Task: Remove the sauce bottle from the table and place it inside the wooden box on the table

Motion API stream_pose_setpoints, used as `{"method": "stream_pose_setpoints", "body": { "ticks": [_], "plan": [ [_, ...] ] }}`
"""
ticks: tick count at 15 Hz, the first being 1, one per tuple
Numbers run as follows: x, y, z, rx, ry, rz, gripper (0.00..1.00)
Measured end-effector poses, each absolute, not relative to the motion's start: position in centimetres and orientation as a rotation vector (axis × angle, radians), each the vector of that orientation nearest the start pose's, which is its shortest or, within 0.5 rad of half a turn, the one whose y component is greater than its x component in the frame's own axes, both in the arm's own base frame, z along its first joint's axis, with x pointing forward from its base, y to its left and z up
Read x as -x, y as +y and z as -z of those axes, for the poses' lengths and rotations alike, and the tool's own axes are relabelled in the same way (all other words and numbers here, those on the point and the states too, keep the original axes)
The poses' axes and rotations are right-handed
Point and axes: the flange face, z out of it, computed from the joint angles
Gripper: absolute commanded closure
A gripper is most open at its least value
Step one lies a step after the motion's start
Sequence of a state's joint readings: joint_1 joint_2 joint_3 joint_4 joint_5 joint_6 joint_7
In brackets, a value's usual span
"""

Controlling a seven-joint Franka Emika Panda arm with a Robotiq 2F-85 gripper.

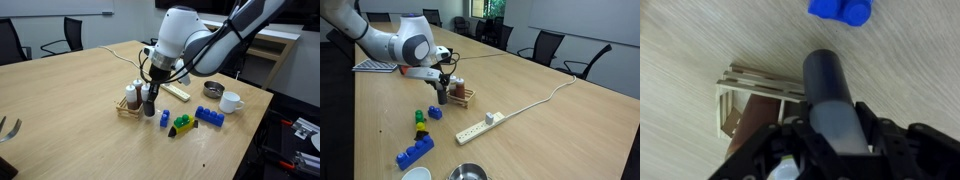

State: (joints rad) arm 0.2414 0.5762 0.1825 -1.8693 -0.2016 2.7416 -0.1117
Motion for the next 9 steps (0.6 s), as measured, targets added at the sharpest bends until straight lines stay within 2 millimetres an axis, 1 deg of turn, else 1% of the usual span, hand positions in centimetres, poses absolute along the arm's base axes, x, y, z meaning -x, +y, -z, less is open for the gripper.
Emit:
{"method": "stream_pose_setpoints", "body": {
  "ticks": [2,5,7,9],
  "plan": [
    [-60.1,28.0,-26.5,2.879,-1.022,0.53,0.76],
    [-59.3,30.0,-30.2,2.828,-1.073,0.606,0.76],
    [-58.7,31.4,-31.6,2.784,-1.126,0.631,0.76],
    [-58.5,32.7,-31.8,2.739,-1.194,0.637,0.76]
  ]
}}
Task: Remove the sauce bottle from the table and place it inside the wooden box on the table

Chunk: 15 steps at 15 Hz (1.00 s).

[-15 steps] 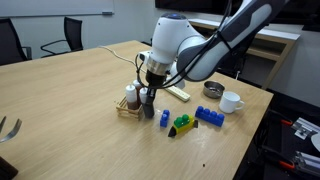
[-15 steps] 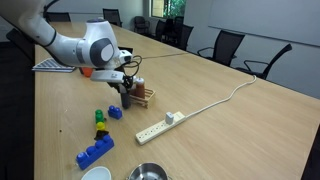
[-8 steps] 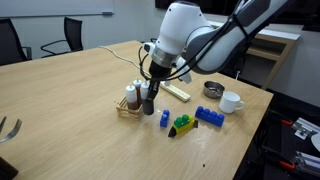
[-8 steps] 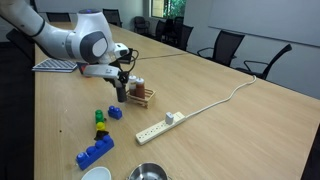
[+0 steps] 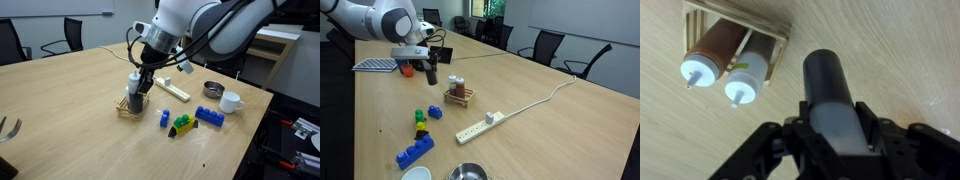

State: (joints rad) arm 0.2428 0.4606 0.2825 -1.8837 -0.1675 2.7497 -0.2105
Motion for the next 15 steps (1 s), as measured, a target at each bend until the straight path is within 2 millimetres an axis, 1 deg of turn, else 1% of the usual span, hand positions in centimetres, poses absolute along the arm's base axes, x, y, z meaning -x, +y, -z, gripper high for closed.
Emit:
{"method": "stream_pose_setpoints", "body": {
  "ticks": [3,5,7,9,11,13,15],
  "plan": [
    [-59.1,34.4,-31.8,2.675,-1.294,0.662,0.76],
    [-60.4,35.0,-32.3,2.64,-1.338,0.704,0.76],
    [-62.2,35.3,-33.0,2.614,-1.363,0.757,0.76],
    [-64.2,35.2,-33.6,2.601,-1.365,0.808,0.76],
    [-66.4,34.6,-33.8,2.601,-1.345,0.851,0.76],
    [-68.6,33.6,-33.3,2.613,-1.311,0.878,0.76],
    [-70.6,32.6,-32.4,2.633,-1.276,0.893,0.76]
  ]
}}
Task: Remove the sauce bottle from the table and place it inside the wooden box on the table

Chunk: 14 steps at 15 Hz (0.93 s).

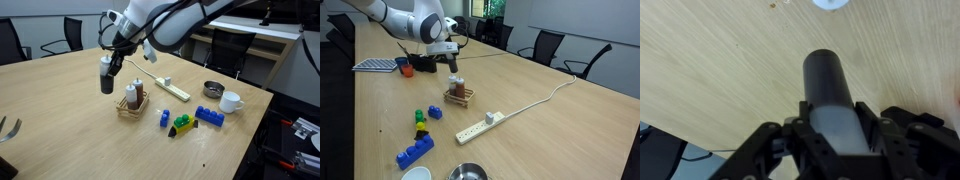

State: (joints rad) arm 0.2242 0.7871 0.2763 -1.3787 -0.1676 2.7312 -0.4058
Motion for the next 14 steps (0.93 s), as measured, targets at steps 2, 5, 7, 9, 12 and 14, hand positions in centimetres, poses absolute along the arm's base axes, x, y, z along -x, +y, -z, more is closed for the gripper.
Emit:
{"method": "stream_pose_setpoints", "body": {
  "ticks": [2,5,7,9,12,14],
  "plan": [
    [-72.4,31.8,-31.4,2.652,-1.246,0.9,0.76],
    [-74.1,31.1,-30.3,2.67,-1.217,0.9,0.76],
    [-74.7,30.6,-30.1,2.68,-1.205,0.905,0.76],
    [-74.9,30.1,-30.1,2.692,-1.198,0.907,0.76],
    [-75.0,29.7,-29.9,2.708,-1.199,0.888,0.76],
    [-74.9,29.5,-29.4,2.718,-1.203,0.865,0.76]
  ]
}}
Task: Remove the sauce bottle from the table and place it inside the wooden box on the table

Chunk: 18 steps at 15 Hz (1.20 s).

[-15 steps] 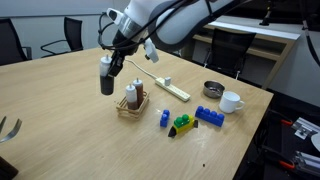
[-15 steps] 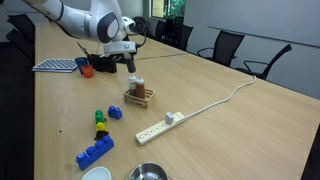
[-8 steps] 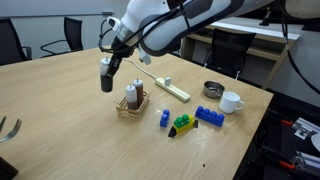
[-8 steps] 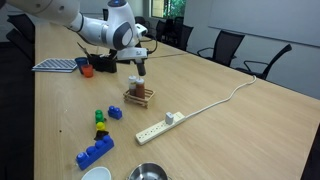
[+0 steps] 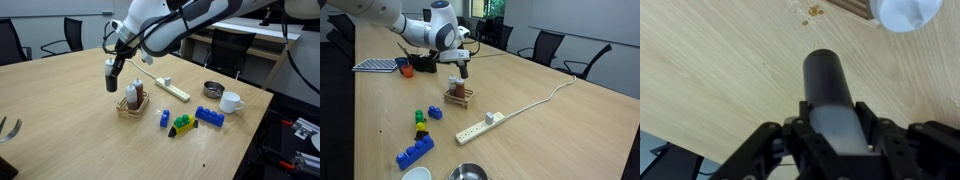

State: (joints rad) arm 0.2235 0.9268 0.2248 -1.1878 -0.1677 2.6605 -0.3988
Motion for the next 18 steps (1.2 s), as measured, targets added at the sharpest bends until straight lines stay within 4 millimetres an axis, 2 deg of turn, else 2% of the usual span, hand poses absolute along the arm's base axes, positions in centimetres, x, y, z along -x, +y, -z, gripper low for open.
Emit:
{"method": "stream_pose_setpoints", "body": {
  "ticks": [8,14,18],
  "plan": [
    [-74.0,28.2,-26.1,2.77,-1.19,0.763,0.76],
    [-73.2,26.9,-26.0,2.815,-1.139,0.721,0.76],
    [-72.0,25.6,-25.9,2.852,-1.107,0.67,0.76]
  ]
}}
